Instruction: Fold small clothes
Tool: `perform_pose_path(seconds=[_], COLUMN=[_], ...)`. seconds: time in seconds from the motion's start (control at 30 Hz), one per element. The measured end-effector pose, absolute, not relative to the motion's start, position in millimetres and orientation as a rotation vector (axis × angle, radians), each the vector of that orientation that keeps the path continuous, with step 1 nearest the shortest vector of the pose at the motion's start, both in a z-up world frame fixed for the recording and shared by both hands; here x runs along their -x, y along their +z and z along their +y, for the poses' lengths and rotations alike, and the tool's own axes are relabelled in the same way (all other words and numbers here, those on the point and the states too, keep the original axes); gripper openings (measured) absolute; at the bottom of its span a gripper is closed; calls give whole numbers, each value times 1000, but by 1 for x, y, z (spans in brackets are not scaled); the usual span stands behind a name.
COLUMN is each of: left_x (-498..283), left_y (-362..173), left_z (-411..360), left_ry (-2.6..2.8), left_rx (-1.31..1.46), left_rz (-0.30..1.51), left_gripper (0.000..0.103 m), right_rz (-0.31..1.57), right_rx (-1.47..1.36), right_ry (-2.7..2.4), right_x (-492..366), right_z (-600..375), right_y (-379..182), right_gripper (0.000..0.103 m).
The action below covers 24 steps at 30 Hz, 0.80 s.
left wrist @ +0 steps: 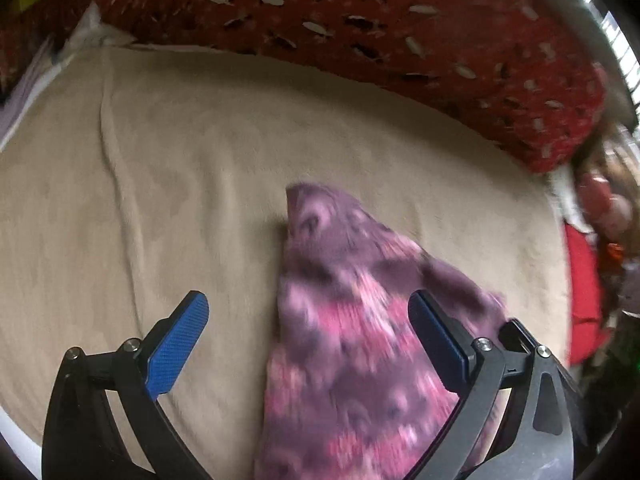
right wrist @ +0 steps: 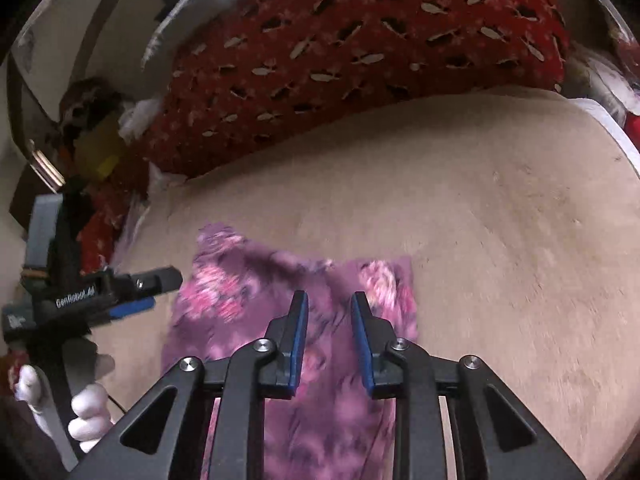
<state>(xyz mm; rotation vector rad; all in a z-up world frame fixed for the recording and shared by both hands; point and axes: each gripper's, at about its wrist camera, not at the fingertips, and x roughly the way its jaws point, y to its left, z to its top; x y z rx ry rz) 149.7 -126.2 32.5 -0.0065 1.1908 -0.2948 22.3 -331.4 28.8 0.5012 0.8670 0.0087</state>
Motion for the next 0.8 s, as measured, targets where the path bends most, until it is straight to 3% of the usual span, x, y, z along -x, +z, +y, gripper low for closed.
perform_pose_path(seconds=[0.07, 0.1, 0.17, 0.4, 0.5, 0.67, 0.77, 0.8], left_x=[-165, -171, -177, -134, -123, -74, -50, -44], left_y=[11, 0, -8, 19, 0, 20, -6, -12], left_z=[-136, -137, -127, -76, -80, -56, -56, -54], left_ry=[-208, -188, -220, -305, -311, -370, -350, -349], left_rx=[-76, -103, -29, 149, 76, 69, -16, -22], left_rz=[1223, 1253, 1295, 1231, 1322, 1259, 1310, 1315], left_gripper=[101, 101, 100, 96, 96, 96, 98, 99], right_rz=[916, 950, 956, 902, 1069, 1021, 1089, 1129], right_rx=[-458, -438, -477, -502, -308, -231, -99, -53], right_ry=[-73, -100, -83, 152, 123, 183, 192, 156], right_x=[-34, -37, -37, -4, -3, 31, 58, 66], right_z=[-337, -340, -353, -353, -329, -312, -296, -293], right_y=[10, 1, -5, 22, -9, 28, 18, 5], right_gripper=[21, 34, 42, 42, 47, 50, 67, 68])
